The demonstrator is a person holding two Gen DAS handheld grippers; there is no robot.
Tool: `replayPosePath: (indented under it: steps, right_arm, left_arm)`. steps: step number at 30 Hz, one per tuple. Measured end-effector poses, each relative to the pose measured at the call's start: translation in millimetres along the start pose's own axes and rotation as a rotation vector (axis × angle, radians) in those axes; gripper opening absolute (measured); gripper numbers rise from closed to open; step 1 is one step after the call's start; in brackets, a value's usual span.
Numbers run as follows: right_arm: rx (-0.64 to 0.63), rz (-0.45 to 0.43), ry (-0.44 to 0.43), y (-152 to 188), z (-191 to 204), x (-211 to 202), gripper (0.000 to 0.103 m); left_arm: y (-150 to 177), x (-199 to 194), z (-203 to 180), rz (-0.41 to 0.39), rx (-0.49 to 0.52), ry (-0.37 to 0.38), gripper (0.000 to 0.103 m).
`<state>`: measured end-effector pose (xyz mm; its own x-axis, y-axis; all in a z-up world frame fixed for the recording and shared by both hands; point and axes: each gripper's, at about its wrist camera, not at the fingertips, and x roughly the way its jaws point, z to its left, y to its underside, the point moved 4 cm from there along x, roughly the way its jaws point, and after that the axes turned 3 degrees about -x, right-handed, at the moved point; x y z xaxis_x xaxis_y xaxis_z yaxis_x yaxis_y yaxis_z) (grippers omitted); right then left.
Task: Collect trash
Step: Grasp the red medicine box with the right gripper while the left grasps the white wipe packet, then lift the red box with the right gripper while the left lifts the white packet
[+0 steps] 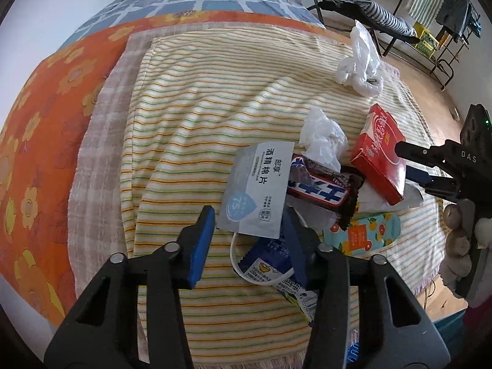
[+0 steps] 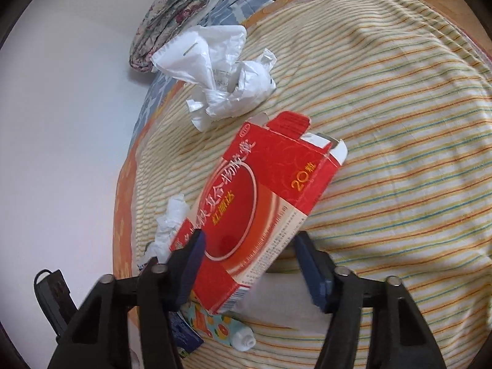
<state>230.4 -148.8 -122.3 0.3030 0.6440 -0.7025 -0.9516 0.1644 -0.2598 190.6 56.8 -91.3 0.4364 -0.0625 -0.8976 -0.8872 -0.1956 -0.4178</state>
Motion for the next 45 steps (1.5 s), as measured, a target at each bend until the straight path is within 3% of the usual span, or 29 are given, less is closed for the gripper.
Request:
replayPosePath:
  steps: [5, 10, 13, 21, 22, 23, 27, 32, 34, 35, 36, 37, 45]
  right_arm:
    - [-0.008, -0.026, -0.012, -5, 10, -4, 0.055]
    - [-0.057, -0.056, -0.006, -10, 25, -10, 0.055]
    - [-0.071, -0.063, 0.004, -12, 31, -6, 0.055]
    - [-0.052, -0.057, 0.016, -16, 38, 15, 0.055]
    - [-0.046, -0.058, 0.012, -17, 38, 17, 0.052]
    - [-0.04, -0.06, 0.005, -18, 38, 18, 0.049]
    - [-0.033, -0.081, -0.022, -22, 43, 16, 0.02]
    - [-0.057, -0.114, -0.036, -28, 51, 8, 0.018]
    - [-0.068, -0.114, -0.011, -30, 53, 7, 0.025]
    - [-0.067, -0.105, 0.02, -30, 53, 7, 0.035]
    - [-0.063, -0.088, 0.045, -31, 54, 9, 0.071]
    - [-0.059, -0.069, 0.071, -31, 53, 11, 0.099]
    - [-0.17, -0.051, 0.193, -34, 75, 35, 0.1]
  left_arm:
    - [-4, -5, 5, -0.027, -0.013, -0.007, 0.042]
    - [-10, -11, 16, -0.058, -0.031, -0.037, 0.033]
    - [-11, -5, 24, -0.043, -0.058, -0.048, 0.026]
    - [-13, 8, 36, -0.014, -0.098, -0.047, 0.022]
    - [-13, 9, 37, -0.011, -0.104, -0.046, 0.012]
    - [-13, 10, 37, -0.009, -0.108, -0.044, 0.011]
    - [-15, 10, 36, -0.021, -0.114, -0.045, 0.008]
    - [-18, 10, 35, -0.033, -0.111, -0.049, 0.007]
    - [-18, 10, 35, -0.033, -0.111, -0.051, 0.007]
    - [-18, 10, 35, -0.033, -0.112, -0.051, 0.007]
    - [-19, 10, 35, -0.032, -0.113, -0.05, 0.007]
    - [-19, 10, 34, -0.033, -0.112, -0.051, 0.007]
    - [-18, 10, 35, -0.03, -0.116, -0.049, 0.007]
